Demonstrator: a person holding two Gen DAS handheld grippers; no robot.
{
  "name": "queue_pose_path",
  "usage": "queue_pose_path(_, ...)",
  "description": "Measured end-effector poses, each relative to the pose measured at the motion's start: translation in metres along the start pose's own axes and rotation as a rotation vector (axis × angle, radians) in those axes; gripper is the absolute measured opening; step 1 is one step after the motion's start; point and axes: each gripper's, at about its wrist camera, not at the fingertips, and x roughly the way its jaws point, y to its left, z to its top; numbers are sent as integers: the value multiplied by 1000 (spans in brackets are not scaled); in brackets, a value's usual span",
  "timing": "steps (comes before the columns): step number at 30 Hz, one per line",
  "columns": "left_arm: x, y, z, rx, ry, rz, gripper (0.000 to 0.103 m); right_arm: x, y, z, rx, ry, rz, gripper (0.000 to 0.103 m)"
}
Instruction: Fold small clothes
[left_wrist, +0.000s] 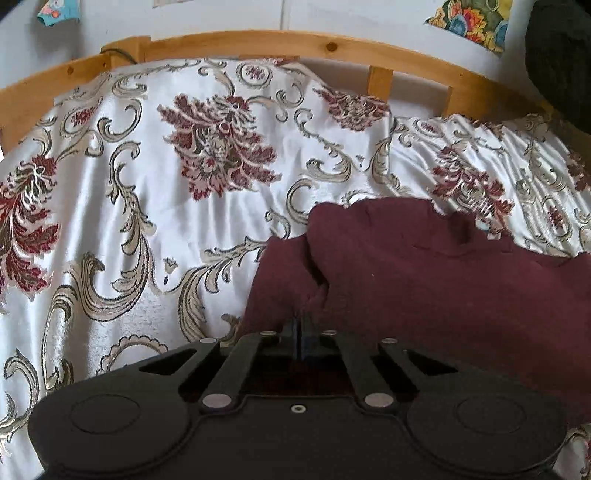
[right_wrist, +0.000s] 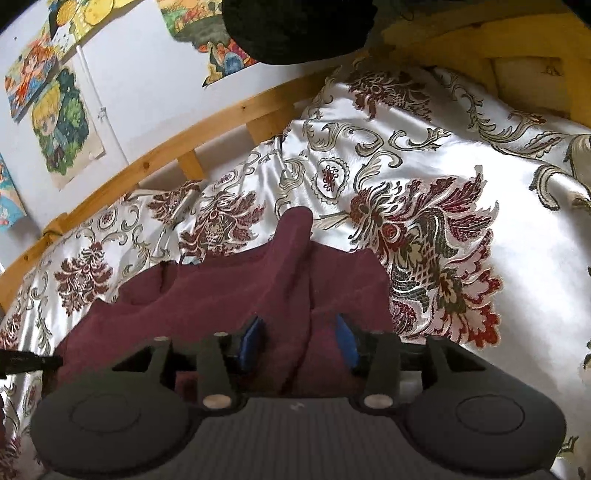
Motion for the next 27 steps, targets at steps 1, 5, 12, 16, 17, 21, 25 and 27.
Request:
queue_pose_path(1, -2, 1, 0, -2, -7, -8, 1, 0, 0, 0, 0, -1, -1, 58)
queue_pose_path(5, -10, 3, 0, -16, -38, -16, 26, -2, 4, 1, -17, -15, -4, 70)
queue_pose_path(12, -27, 7, -3, 11, -78, 24, 88, -7, 18, 2, -105, -52, -12, 89)
queue_pose_path(16, -32, 16, -7, -4, -92, 24, 102, -9, 30, -1, -175, -71, -41, 103)
queue_pose_path(17, -33, 17, -8, -6, -88, 22, 102, -10, 33, -3, -191, -77, -47, 103)
queue_pose_path(21, -29, 26, -14, -37, -49, 9, 102, -14, 46, -6, -245, -89, -86, 103)
queue_pose_path(25, -25, 34, -20, -48, -20, -1, 102, -15, 65, -9, -297, -103, -98, 103)
queue_pose_path(27, -22, 38, -22, -50, 1, -4, 102, -13, 78, -9, -321, -94, -108, 103)
